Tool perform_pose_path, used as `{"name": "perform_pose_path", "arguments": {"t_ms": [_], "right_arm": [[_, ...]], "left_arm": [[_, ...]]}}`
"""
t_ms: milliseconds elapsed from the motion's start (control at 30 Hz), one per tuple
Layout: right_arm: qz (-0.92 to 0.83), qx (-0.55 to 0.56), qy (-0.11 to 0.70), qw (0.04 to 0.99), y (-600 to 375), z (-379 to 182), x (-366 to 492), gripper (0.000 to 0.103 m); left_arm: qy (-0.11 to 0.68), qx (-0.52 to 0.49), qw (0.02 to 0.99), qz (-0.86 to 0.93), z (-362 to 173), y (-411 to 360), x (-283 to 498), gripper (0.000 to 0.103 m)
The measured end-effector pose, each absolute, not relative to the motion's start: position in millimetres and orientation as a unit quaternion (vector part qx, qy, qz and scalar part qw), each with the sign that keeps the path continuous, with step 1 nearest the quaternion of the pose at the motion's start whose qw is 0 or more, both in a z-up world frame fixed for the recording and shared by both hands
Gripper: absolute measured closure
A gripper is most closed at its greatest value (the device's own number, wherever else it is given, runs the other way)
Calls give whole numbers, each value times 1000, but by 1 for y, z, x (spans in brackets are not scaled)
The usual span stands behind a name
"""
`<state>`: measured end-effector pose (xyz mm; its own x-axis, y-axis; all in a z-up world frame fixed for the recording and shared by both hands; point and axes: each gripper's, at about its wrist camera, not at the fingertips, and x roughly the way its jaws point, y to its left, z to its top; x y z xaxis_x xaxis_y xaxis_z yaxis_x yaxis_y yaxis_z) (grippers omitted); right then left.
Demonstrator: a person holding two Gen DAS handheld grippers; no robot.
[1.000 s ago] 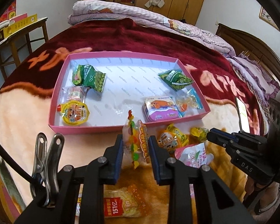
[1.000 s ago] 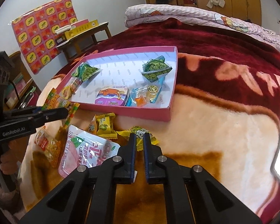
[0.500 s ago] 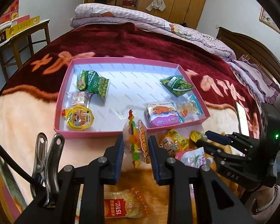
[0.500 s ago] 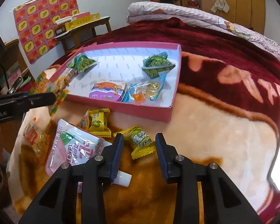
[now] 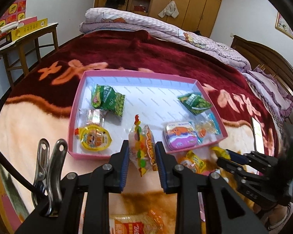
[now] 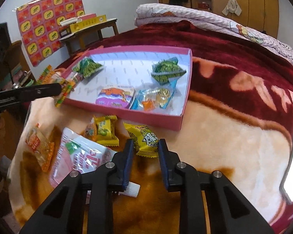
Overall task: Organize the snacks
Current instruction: 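Carry both candy packets up and into the pink tray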
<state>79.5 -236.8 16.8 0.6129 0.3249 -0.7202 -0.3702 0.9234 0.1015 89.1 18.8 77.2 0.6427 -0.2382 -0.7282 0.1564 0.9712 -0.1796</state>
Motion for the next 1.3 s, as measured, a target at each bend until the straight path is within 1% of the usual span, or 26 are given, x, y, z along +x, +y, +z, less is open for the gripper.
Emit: {"name": "perform_pose_path", "arguments": {"t_ms": [200,533,833,967,1300], "right_arm": [[207,-24,380,901,-234,35,81,77],[212,-30,376,902,-221,39,100,77],[210,-19,374,903,-215,41,126,77],[209,-20,375,903,-211,39,135,77],[199,-8,380,903,-203,35,151,76]], "left_arm": [[401,-46,909,-103,75,20,102,76],[411,-24,907,-87,55,15,118,76],[417,-15,905,-83,49,14,119,75],[421,-16,903,-85,48,14,118,70],[415,-16,906,-81,53,17,112,68]]}}
